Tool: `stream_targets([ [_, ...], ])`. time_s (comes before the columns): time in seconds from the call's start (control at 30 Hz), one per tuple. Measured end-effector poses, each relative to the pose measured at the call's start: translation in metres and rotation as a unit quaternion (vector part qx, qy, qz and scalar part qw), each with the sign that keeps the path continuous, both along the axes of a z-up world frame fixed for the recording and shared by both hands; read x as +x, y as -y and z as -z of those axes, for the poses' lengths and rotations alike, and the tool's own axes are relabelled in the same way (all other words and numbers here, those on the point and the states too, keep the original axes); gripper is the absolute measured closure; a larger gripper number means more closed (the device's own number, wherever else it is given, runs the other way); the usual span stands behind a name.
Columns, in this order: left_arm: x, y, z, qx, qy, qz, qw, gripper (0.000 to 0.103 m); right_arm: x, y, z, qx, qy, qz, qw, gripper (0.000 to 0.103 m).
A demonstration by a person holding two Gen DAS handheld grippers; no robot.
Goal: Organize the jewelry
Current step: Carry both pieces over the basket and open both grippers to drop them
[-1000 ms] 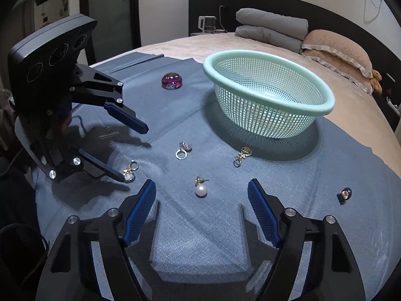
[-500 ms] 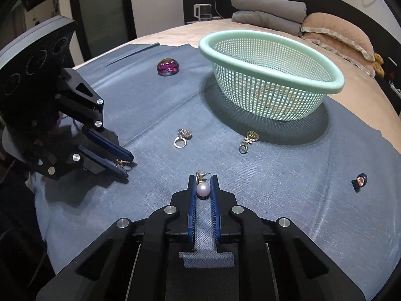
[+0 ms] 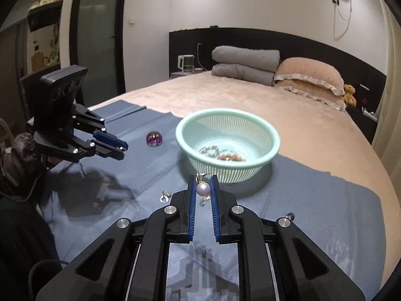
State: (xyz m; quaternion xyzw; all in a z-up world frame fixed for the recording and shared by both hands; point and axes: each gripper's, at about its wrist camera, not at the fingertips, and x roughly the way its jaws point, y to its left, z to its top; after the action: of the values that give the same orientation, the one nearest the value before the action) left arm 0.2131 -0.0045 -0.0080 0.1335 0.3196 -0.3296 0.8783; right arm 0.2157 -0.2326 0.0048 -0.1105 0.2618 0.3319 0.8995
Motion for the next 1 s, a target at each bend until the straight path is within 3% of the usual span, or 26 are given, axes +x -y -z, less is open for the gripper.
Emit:
stream_targets([
  [0.13, 0.015, -0.003, -0.035, -0.022, 0.040, -0.015, 0.9988, 0.088, 0.003, 0.006, -0.027, 0.003, 0.036, 0.004, 0.999, 0.092],
  [0.3, 0.028, 0.011, -0.062, -0.016, 0.069, -0.011, 0.9974, 0.088, 0.012, 0.004, -0.055, 0.014, 0.072, 0.002, 0.997, 0.092],
  [0.43, 0.037, 0.017, -0.074, -0.022, 0.075, -0.013, 0.9968, 0.088, 0.026, -0.003, -0.071, 0.033, 0.088, -0.001, 0.996, 0.092],
  [0.57, 0.060, 0.026, -0.071, -0.014, 0.060, -0.048, 0.9969, 0.088, 0.047, -0.011, -0.077, 0.060, 0.086, 0.008, 0.994, 0.092],
  [0.73, 0.086, 0.029, -0.051, -0.025, 0.008, -0.095, 0.9951, 0.088, 0.078, -0.023, -0.061, 0.067, 0.051, 0.046, 0.995, 0.092],
  [1.0, 0.108, 0.033, -0.014, -0.029, -0.043, -0.171, 0.9839, 0.088, 0.120, -0.051, 0.003, 0.004, -0.041, 0.090, 0.995, 0.092],
])
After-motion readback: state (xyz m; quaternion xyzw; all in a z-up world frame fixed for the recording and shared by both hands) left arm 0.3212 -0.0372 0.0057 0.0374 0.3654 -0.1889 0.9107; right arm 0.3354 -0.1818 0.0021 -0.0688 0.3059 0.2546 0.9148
